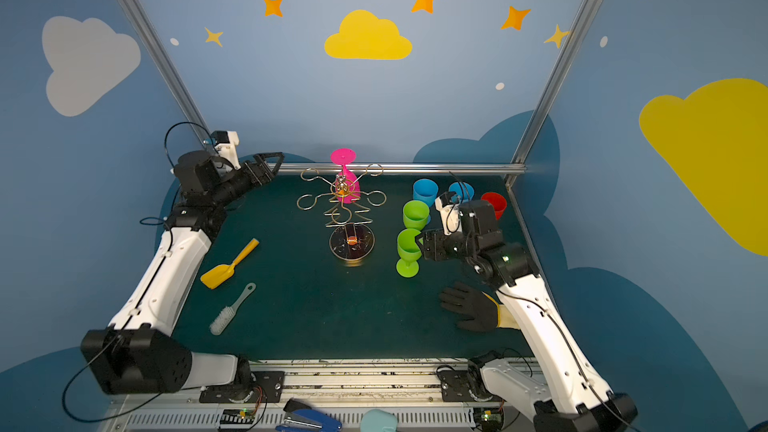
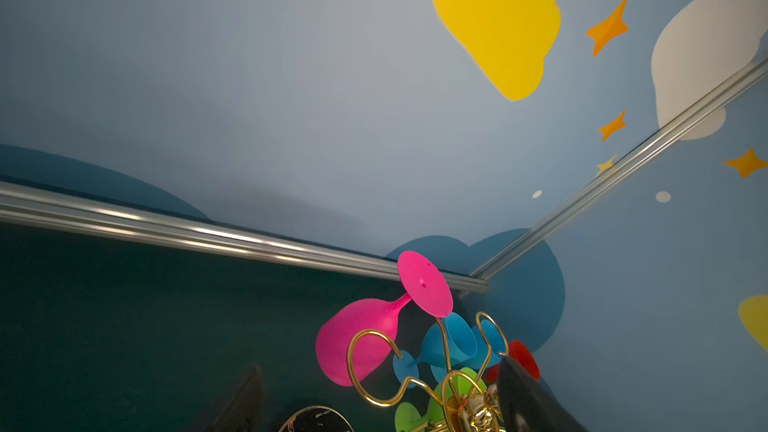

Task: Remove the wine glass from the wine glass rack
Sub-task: 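Set the lime green glass upright and open the right gripper, then reach the left gripper to the magenta glass on the rack while the right withdraws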

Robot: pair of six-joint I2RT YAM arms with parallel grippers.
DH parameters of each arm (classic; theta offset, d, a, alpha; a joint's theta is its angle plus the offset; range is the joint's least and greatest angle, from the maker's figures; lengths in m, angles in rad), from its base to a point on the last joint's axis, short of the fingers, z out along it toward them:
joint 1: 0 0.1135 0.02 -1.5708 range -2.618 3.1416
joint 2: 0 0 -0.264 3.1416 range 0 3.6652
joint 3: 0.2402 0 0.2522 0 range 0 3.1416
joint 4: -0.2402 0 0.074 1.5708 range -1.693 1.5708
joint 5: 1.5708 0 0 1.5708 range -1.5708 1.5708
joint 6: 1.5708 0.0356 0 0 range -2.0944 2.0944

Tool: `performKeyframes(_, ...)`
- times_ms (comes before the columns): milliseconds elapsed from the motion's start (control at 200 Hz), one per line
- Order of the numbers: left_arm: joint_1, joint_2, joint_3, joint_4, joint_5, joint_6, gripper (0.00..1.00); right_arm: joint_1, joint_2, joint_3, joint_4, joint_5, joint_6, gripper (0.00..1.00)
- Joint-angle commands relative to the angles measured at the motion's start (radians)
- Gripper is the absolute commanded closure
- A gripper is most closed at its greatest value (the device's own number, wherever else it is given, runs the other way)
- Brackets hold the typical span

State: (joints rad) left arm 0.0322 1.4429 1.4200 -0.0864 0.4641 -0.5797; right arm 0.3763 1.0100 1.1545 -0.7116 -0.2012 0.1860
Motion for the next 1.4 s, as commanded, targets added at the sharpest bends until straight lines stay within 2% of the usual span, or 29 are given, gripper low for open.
performKeyframes(0, -0.003, 0.103, 0.122, -0.113, 0.144, 0.031, 0.16, -0.029, -0.023, -0.019, 0.127, -0.051, 0.018, 0.19)
performKeyframes(260, -0.042, 0.396, 0.473, -0.311, 0.242, 0.115, 0.23, -0.045, -0.050, -0.057, 0.100, -0.050, 0.010, 0.19)
performKeyframes(541, -0.116, 0.696, 0.908, -0.599, 0.247, 0.234, 0.27, -0.051, -0.057, -0.064, 0.093, -0.060, 0.010, 0.19)
performKeyframes(686, -0.142, 0.808, 1.098, -0.710, 0.245, 0.273, 0.27, -0.054, -0.070, -0.071, 0.086, -0.052, 0.007, 0.19)
performKeyframes(1006, -0.180, 0.845, 1.128, -0.730, 0.201, 0.306, 0.30, -0.059, -0.074, -0.076, 0.086, -0.050, 0.004, 0.19)
performKeyframes(1397, -0.184, 0.831, 1.128, -0.730, 0.111, 0.304, 0.60, -0.065, -0.096, -0.084, 0.082, -0.038, 0.000, 0.19)
